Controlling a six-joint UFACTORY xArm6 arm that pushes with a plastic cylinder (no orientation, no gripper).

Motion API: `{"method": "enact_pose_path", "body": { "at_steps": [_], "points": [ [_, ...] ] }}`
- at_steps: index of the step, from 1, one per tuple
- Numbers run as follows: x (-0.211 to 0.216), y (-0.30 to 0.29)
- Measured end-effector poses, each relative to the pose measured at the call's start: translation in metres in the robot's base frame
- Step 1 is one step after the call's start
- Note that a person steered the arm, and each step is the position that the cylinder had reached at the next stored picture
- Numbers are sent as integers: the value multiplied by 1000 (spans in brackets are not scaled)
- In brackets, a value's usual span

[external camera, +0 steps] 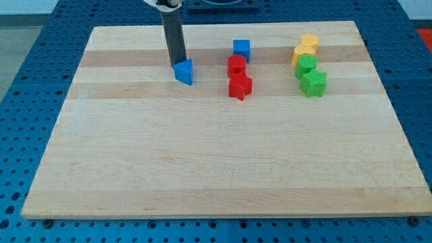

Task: Keep arm in between yellow blocks and blue cube

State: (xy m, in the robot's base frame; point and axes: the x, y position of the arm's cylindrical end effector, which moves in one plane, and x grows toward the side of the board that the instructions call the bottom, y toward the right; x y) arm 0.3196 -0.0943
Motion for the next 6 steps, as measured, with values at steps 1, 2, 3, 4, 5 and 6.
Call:
{"method": "enact_pose_path", "body": {
  "at_steps": [1, 2, 3, 4, 5, 6],
  "points": [
    [14, 0],
    [15, 0],
    [-5, 2],
    [-42, 17],
    [-69, 73],
    [-94, 148]
  ]
}}
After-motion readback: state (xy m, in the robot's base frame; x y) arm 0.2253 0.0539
